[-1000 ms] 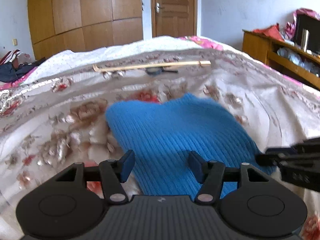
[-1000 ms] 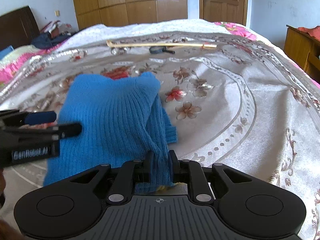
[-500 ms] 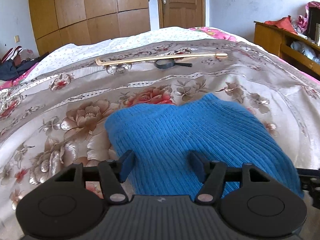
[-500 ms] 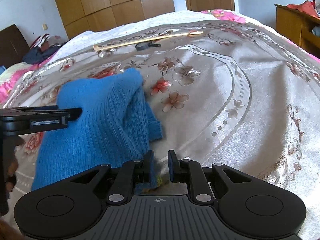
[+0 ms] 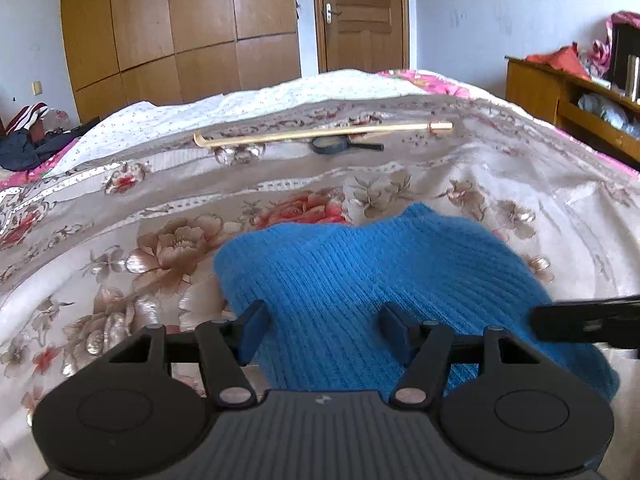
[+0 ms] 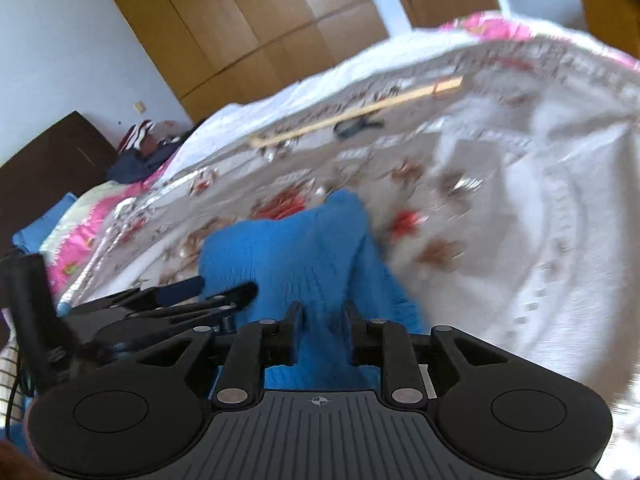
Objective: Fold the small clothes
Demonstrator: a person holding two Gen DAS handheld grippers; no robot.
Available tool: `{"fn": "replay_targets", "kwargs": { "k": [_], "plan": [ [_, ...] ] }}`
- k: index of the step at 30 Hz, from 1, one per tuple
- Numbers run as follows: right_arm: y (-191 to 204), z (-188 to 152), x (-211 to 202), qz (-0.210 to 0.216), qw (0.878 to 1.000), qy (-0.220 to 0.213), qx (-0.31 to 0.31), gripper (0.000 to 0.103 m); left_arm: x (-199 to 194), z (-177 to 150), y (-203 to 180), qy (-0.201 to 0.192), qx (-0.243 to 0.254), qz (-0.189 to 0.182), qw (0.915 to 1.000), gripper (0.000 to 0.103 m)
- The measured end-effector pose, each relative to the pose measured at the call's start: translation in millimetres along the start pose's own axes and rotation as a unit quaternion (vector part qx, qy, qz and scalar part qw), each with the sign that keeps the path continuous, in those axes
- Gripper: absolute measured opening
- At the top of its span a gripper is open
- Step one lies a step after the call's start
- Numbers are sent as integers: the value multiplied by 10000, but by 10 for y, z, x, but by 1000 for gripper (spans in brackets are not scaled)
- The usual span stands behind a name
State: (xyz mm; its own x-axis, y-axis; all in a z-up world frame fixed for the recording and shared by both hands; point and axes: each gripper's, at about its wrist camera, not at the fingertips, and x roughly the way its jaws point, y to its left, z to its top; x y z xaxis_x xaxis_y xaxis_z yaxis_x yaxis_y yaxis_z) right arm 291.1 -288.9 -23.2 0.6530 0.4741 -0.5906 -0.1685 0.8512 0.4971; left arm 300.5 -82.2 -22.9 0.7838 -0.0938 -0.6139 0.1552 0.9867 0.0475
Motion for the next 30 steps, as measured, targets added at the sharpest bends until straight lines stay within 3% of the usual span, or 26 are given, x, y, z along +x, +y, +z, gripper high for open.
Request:
{"fn": "replay_targets", "kwargs": {
  "k": [2, 4, 9, 11, 13, 16, 18, 23, 26, 30],
  "plan": [
    [-45, 18, 60, 108, 9998, 17, 154, 21, -78, -25, 10, -95, 70, 0, 9999, 73],
    [-101, 45, 34, 51, 9995, 15, 312, 12, -160, -72, 2, -187, 232, -18, 9996, 73],
    [-153, 73, -216, -166, 9980, -467, 386, 10, -349, -150, -18, -578, 342, -117, 9977, 73],
    [-188, 34, -233, -465, 9962, -630, 371, 9, -352, -201, -24, -547, 251, -173, 9980, 74],
    [-200, -68, -86, -912, 9947, -465, 76, 9, -265, -279, -49, -351, 295, -200, 9987, 76],
    [-145, -149, -45, -1059, 9930, -501, -145, 9, -221, -301, -25, -261, 158, -220, 9993, 77],
    [-133, -104, -110, -926, 9943, -536, -15, 10, -227, -262, -5, -199, 80, -206, 9996, 77],
    [-124, -11, -186, -887, 9945, -517, -228, 23, -349, -257, 8, -239, 14, -161, 9996, 76],
    [-110, -42, -121, -1005, 9929, -401, -497, 29, -423, -292, 126, -6, -480, -366, 9982, 76],
    [-221, -12, -144, -725, 9964, -348, -280, 36, -498, -378, 249, 262, -1012, -659, 9923, 76]
  ]
}}
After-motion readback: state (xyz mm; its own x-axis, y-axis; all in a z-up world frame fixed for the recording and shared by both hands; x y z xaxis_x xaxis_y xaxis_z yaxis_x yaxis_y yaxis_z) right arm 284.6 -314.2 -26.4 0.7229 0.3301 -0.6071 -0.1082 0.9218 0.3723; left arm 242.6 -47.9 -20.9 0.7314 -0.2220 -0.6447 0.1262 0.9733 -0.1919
